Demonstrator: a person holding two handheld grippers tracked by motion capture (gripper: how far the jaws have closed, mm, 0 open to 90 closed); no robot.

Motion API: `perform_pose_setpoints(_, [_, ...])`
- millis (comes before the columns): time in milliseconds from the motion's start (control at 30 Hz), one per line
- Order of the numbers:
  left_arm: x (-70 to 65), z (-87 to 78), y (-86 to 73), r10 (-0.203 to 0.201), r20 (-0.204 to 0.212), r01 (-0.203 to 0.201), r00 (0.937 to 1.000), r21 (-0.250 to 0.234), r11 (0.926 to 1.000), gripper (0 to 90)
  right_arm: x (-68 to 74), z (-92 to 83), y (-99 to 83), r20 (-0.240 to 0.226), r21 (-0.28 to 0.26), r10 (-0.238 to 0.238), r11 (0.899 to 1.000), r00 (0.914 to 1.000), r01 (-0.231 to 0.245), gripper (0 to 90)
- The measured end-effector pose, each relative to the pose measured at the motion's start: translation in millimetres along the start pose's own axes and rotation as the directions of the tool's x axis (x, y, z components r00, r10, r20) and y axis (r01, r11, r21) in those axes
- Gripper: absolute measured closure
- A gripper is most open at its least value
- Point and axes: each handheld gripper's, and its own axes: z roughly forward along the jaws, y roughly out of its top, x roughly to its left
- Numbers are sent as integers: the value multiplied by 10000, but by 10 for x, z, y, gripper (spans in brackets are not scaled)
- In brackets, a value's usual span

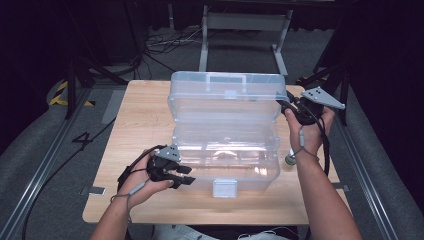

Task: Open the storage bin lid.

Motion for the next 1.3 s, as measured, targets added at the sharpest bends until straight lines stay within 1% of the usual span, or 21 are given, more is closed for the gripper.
perform_pose_setpoints(100, [20,30,-16,-53,52,52,10000,69,10000,607,2,0,-7,36,-107,32,9999,10000,-32,722])
perform_pose_setpoints(133, [23,38,-23,1,57,-2,10000,101,9999,607,2,0,-7,30,-285,62,9996,10000,-61,730])
perform_pose_setpoints(167, [30,51,-28,-99,125,97,9999,143,9999,606,5,-11,1,129,-370,-1,9993,9999,6,736])
perform_pose_setpoints(200, [32,64,-34,-38,74,37,10000,160,9999,606,12,-18,13,178,-454,-85,9989,9998,93,731])
perform_pose_setpoints(300, [32,90,-42,-106,73,102,9999,426,9990,612,40,-11,31,421,-394,-294,9987,9987,311,742])
perform_pose_setpoints(333, [36,93,-42,11,-3,-11,10000,538,9986,617,41,-5,30,471,-425,-292,9986,9985,312,744])
perform_pose_setpoints(367, [37,90,-42,-32,-14,33,10000,541,9985,628,40,-1,29,489,-440,-274,9986,9984,296,746])
perform_pose_setpoints(467, [41,83,-45,7,-18,-6,10000,609,9981,660,39,8,27,536,-452,-286,9985,9982,311,752])
perform_pose_setpoints(600, [35,87,-56,-2,10,1,10000,569,9984,677,26,36,33,612,-311,-352,9988,9975,372,767])
perform_pose_setpoints(700, [30,88,-56,89,-9,-88,10000,581,9983,700,15,53,36,582,-301,-314,9990,9978,332,768])
perform_pose_setpoints(733, [30,105,-59,106,64,-109,9999,520,9986,700,12,59,41,580,-261,-297,9992,9979,312,769])
perform_pose_setpoints(800, [28,161,-61,199,89,-204,9998,558,9982,711,3,73,56,566,-152,-297,9994,9980,306,769])
perform_pose_setpoints(900, [19,183,-58,390,38,-391,9992,628,9973,725,-16,98,79,513,-23,-283,9996,9983,285,769])
perform_pose_setpoints(1067, [22,187,-70,476,65,-478,9988,498,9976,735,-42,150,106,490,126,-330,9994,9983,324,774])
perform_pose_setpoints(1133, [21,188,-71,495,70,-498,9988,509,9975,737,-54,177,131,497,263,-326,9992,9982,313,775])
perform_pose_setpoints(1300, [5,190,-82,604,-70,-600,9982,456,9972,735,-67,230,163,535,428,-404,9984,9977,381,780])
